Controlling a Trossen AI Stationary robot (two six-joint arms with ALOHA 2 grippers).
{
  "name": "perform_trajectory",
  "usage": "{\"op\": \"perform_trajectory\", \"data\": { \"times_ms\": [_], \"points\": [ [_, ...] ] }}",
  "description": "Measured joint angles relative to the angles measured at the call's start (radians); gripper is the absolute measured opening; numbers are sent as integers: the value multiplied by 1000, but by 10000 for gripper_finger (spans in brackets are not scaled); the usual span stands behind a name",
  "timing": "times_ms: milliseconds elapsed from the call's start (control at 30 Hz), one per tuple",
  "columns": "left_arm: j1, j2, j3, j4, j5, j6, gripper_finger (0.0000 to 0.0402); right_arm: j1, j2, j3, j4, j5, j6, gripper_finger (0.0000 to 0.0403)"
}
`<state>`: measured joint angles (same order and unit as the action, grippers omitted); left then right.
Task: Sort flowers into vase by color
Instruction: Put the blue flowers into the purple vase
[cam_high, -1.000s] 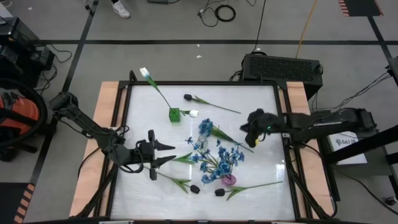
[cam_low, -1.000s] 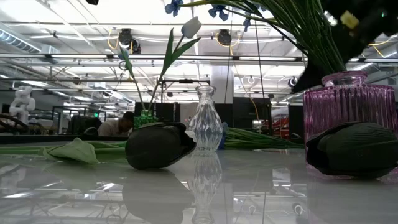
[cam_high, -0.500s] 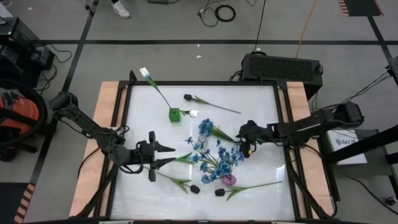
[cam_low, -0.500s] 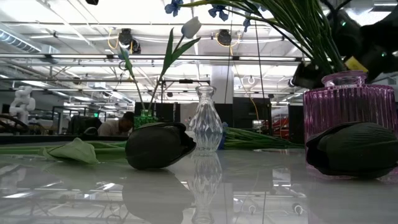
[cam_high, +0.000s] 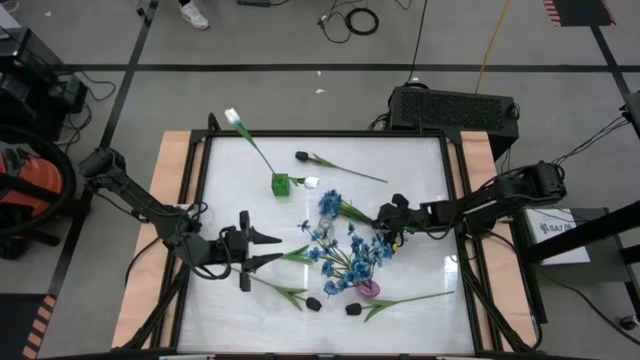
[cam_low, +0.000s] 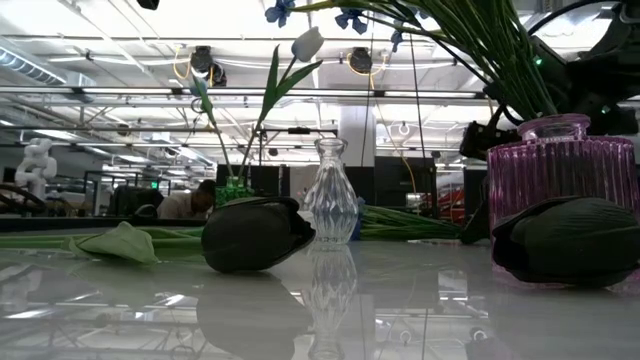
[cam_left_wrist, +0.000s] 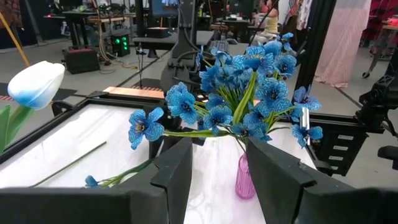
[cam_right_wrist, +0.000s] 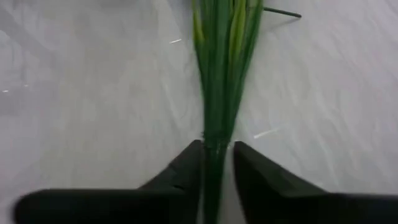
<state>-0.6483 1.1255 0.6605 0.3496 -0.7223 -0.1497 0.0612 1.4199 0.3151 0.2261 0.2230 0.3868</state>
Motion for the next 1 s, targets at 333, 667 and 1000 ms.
{"op": "perform_trajectory", "data": {
  "times_ms": [333,667,1000],
  "points": [
    [0,0,0,5,0,3,160,-3,-212,5,-1,72,-7,9],
    [0,0,0,83,0,63,160,-7,-703,4,29,334,-128,4],
    [5,0,38,272,0,282,160,86,-900,6,504,41,-234,5]
  ]
}}
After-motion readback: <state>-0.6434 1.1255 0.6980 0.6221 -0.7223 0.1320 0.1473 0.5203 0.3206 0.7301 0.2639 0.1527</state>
